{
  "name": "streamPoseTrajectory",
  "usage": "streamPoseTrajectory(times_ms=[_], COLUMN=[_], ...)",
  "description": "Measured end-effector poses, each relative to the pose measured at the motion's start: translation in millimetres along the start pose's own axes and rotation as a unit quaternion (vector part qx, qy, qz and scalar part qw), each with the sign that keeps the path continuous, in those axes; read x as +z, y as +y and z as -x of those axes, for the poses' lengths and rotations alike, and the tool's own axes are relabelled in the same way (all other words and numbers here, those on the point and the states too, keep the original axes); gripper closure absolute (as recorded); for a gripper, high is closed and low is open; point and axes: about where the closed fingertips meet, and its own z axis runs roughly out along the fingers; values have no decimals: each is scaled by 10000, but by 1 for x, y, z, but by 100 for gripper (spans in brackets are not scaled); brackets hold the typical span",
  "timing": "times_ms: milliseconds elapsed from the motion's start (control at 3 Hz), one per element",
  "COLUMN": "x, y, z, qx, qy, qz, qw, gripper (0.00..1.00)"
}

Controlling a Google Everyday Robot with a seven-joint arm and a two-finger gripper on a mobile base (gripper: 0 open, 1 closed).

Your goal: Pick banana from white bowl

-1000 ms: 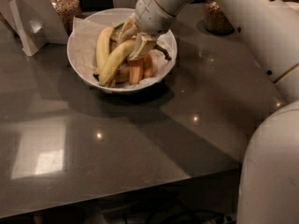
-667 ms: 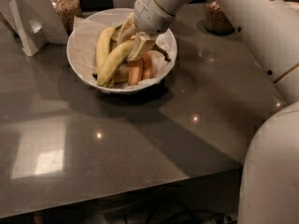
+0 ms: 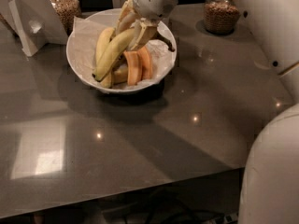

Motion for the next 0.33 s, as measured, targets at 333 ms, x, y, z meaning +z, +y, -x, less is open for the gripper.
streamPoseTrajectory(times_ms=[333], x=[-29], y=[4], z=[11], qx=[108], qy=[-132], qz=[-95], qw=[9998], gripper=[100])
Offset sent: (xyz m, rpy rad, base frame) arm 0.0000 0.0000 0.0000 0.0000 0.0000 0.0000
